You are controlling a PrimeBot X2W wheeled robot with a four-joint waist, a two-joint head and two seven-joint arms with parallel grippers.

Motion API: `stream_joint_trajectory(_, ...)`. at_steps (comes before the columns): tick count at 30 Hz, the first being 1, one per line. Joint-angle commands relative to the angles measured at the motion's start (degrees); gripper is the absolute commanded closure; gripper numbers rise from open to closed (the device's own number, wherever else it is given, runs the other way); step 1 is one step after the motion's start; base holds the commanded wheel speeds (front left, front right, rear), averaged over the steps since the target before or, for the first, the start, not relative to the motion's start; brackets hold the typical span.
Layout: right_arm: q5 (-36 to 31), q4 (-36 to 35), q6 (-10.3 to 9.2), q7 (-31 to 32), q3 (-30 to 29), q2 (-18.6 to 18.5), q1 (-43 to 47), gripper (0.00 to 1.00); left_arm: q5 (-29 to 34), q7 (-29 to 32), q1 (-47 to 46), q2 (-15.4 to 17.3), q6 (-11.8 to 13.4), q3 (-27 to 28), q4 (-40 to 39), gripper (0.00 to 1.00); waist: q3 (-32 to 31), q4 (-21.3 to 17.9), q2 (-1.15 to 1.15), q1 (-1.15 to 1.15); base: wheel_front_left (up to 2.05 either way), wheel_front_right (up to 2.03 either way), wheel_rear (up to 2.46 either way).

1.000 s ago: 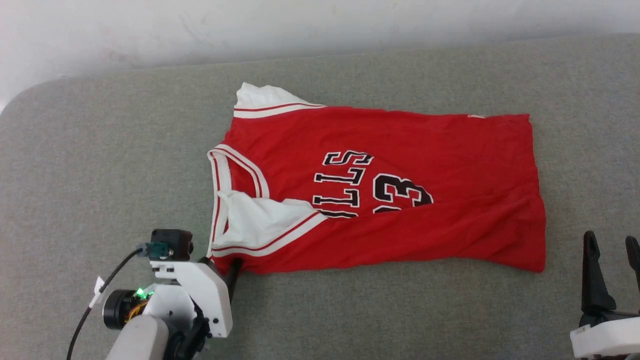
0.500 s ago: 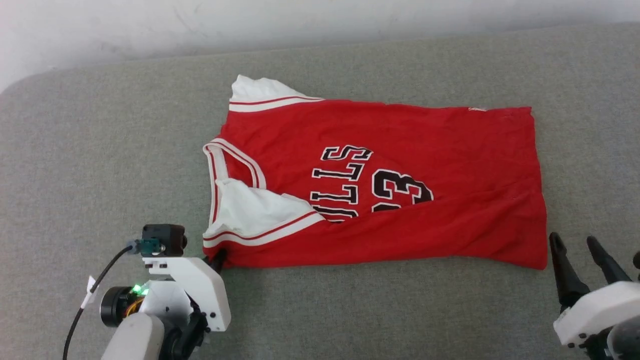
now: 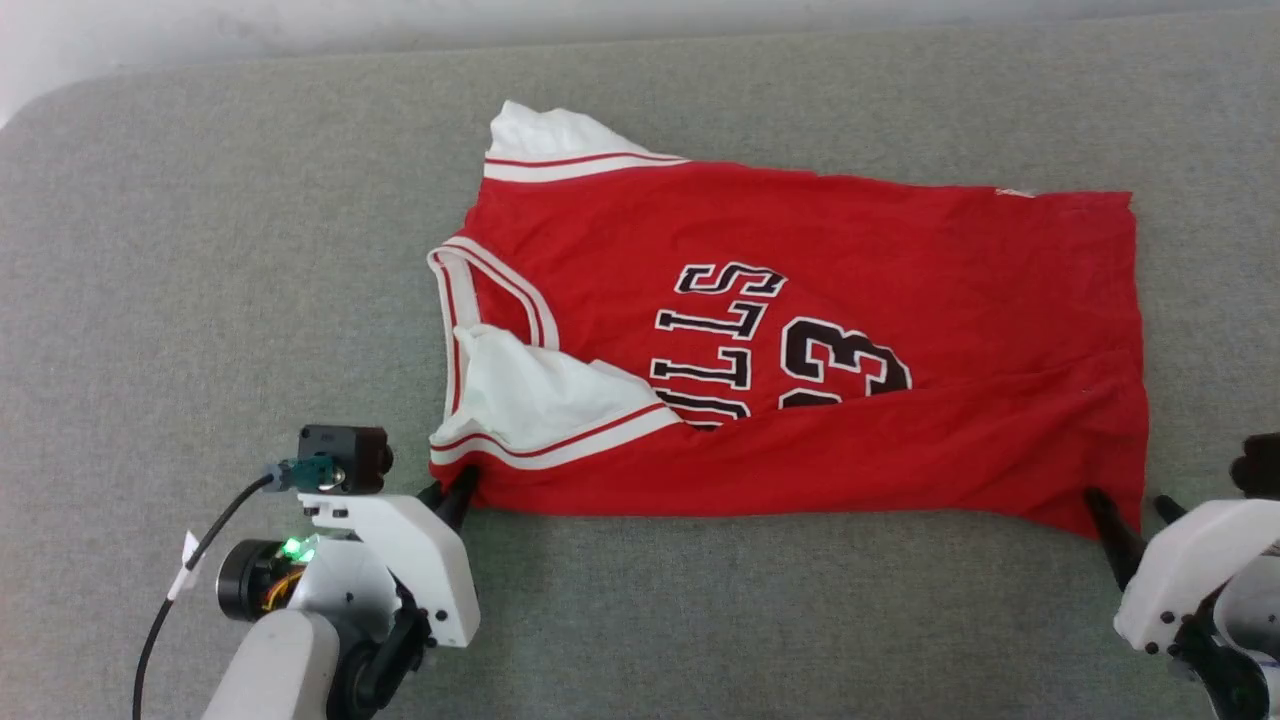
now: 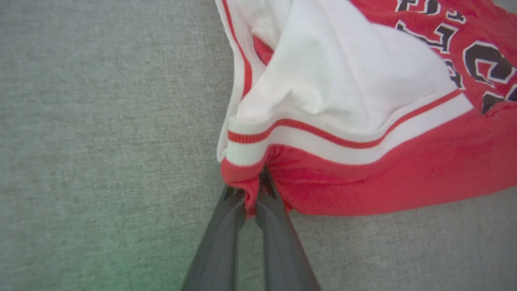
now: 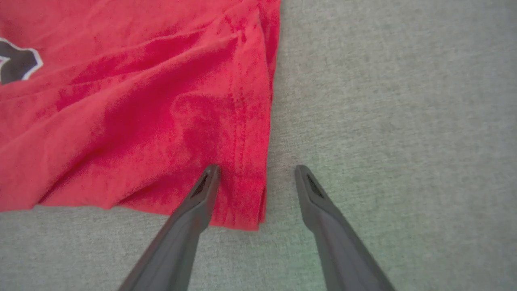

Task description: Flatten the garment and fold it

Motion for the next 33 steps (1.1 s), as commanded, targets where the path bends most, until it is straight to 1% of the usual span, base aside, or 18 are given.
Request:
stream_joint_trajectory(1,0.38,0.87,-0.04,1.05,1.04,-0.59,-1.11,0.24,-0.35,0.67,0.01,-0.70,-0.20,-1.04,1.42,1.00,0.93,0.78,0.00,0.00,0.00,0.00,0.00)
stream_joint_trajectory(2,0.66,1.36,-0.04,1.86,1.62,-0.84,-1.24,1.00,-0.37,0.68,-0.16,-0.66,-0.20,-1.06,1.44,1.00,1.05,0.90,0.00,0.00,0.00,0.00,0.00)
stream_joint_trajectory(4,1.59,2.00,-0.04,4.84,3.57,-1.46,-0.99,1.00,-0.47,0.70,-0.41,-0.60,-0.17,-1.06,1.53,1.00,1.19,1.08,0.00,0.00,0.00,0.00,0.00)
stream_joint_trajectory(7,2.13,1.02,-0.04,6.18,4.18,-2.33,-1.24,1.00,-1.00,0.72,-0.55,-0.59,-0.03,-0.71,1.59,1.00,1.25,1.15,0.00,0.00,0.00,0.00,0.00)
stream_joint_trajectory(12,3.07,-1.06,-0.04,5.65,3.39,-2.86,-1.62,1.00,-3.86,0.73,0.24,-1.18,-0.03,0.92,0.71,1.00,0.56,0.94,0.00,0.00,0.00,0.00,0.00)
stream_joint_trajectory(17,4.80,-3.88,-0.04,5.59,1.82,-2.63,-0.78,1.00,-7.30,0.67,2.44,-1.47,0.60,3.73,-2.39,1.00,-0.84,0.42,0.00,0.00,0.00,0.00,0.00)
stream_joint_trajectory(21,5.71,-6.12,-0.04,6.31,0.54,-2.82,1.05,1.00,-9.65,1.54,5.68,-1.07,0.99,5.50,-5.92,1.00,-2.40,0.06,0.00,0.00,0.00,0.00,0.00)
stream_joint_trajectory(25,6.53,-8.17,-0.04,7.23,-1.29,-2.50,3.89,1.00,-11.11,2.79,10.24,-0.76,2.12,6.66,-9.90,1.00,-4.51,0.05,0.00,0.00,0.00,0.00,0.00)
stream_joint_trajectory(30,7.34,-10.14,-0.04,8.41,-4.15,-1.53,8.22,1.00,-12.55,6.26,17.02,-0.78,3.63,6.06,-14.96,1.00,-6.77,0.37,0.00,0.00,0.00,0.00,0.00)
stream_joint_trajectory(33,7.55,-10.58,-0.04,8.85,-4.84,-1.08,9.90,1.00,-13.37,7.54,19.38,-0.92,4.10,5.83,-16.29,1.00,-7.29,0.54,0.00,0.00,0.00,0.00,0.00)
